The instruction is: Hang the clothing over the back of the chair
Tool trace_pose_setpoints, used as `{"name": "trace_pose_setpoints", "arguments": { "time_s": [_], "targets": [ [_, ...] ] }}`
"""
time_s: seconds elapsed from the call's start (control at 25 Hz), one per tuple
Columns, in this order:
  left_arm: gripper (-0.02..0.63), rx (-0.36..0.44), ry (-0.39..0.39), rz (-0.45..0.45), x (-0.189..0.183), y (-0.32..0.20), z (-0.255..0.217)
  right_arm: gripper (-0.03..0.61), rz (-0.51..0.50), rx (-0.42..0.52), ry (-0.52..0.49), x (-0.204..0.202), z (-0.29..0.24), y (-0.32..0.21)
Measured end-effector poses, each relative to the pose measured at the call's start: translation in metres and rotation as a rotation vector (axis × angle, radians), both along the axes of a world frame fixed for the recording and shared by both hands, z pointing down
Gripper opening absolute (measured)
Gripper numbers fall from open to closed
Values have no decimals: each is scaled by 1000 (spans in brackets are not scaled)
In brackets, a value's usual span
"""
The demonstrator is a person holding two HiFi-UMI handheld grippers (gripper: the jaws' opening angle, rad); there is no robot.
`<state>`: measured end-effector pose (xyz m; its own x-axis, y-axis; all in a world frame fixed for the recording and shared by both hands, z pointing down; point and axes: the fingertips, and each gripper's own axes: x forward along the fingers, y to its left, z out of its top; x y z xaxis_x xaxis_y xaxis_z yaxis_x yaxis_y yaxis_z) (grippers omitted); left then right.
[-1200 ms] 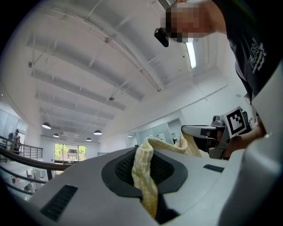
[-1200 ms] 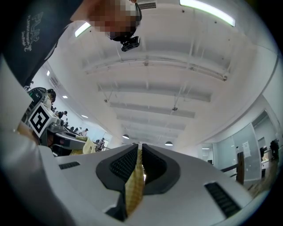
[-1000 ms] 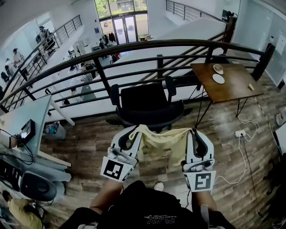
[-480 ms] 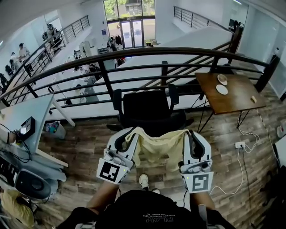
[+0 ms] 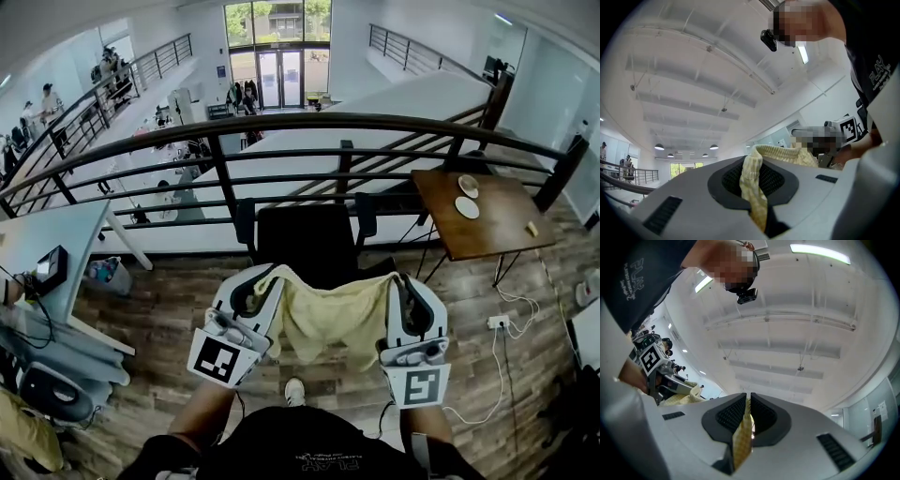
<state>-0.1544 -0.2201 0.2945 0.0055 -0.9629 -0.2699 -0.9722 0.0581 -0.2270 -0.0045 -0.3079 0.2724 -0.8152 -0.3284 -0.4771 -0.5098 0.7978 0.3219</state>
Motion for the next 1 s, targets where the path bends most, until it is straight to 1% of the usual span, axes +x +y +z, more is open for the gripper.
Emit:
{"name": "trace_pose_setpoints", "arguments": {
  "time_s": [0.16, 0.28, 0.52, 0.68, 0.76, 0.84, 1.0],
  "targets": [
    [42, -5, -33, 19, -17, -12, -9, 40, 5, 66, 14, -16, -16, -17],
    [41, -9, -56, 55, -28, -20, -17, 40, 26, 115, 45, -30, -26, -29],
    [43, -31, -145, 122, -51, -43, -28, 40, 54, 194, 89, -54, -43, -53],
    [43, -38, -181, 183, -65, -58, -38, 40, 63, 188, 104, -71, -50, -72],
    [43, -46, -203, 195, -73, -65, -40, 40, 58, 164, 115, -79, -49, -81],
    [43, -48, -207, 203, -80, -72, -39, 40, 44, 142, 127, -86, -47, -92],
    [44, -70, -191, 198, -99, -89, -36, 40, 32, 185, 187, -103, -44, -114]
  ]
}}
